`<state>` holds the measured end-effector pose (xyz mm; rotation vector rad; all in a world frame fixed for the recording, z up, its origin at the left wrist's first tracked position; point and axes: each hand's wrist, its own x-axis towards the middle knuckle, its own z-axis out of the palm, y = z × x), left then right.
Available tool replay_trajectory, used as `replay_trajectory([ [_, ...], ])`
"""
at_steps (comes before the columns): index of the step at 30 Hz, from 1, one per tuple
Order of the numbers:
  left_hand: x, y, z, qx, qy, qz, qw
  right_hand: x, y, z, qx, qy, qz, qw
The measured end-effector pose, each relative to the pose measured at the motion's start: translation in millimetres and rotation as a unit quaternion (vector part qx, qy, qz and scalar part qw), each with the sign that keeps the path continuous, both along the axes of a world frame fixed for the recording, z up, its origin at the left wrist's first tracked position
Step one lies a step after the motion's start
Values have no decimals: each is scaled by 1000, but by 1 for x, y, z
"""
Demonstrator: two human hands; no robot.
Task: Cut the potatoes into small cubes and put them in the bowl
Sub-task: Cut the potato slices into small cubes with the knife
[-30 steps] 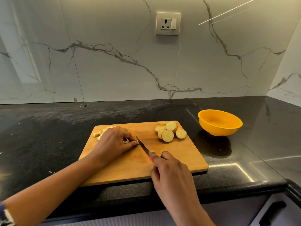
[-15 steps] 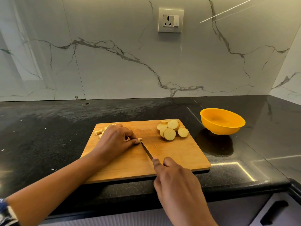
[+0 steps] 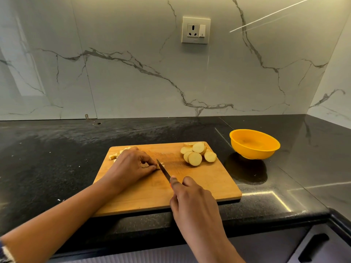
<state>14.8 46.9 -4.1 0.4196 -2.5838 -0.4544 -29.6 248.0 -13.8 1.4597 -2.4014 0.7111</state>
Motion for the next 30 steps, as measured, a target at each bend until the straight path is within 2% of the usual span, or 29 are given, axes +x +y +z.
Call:
replay_trajectory([
  [20, -2, 1, 4, 8, -14, -2, 1000, -11, -14, -5, -15, 1, -16, 1000],
  [30, -1, 2, 4, 3, -7, -3, 1000, -17, -28, 2, 27, 8, -6, 1000],
])
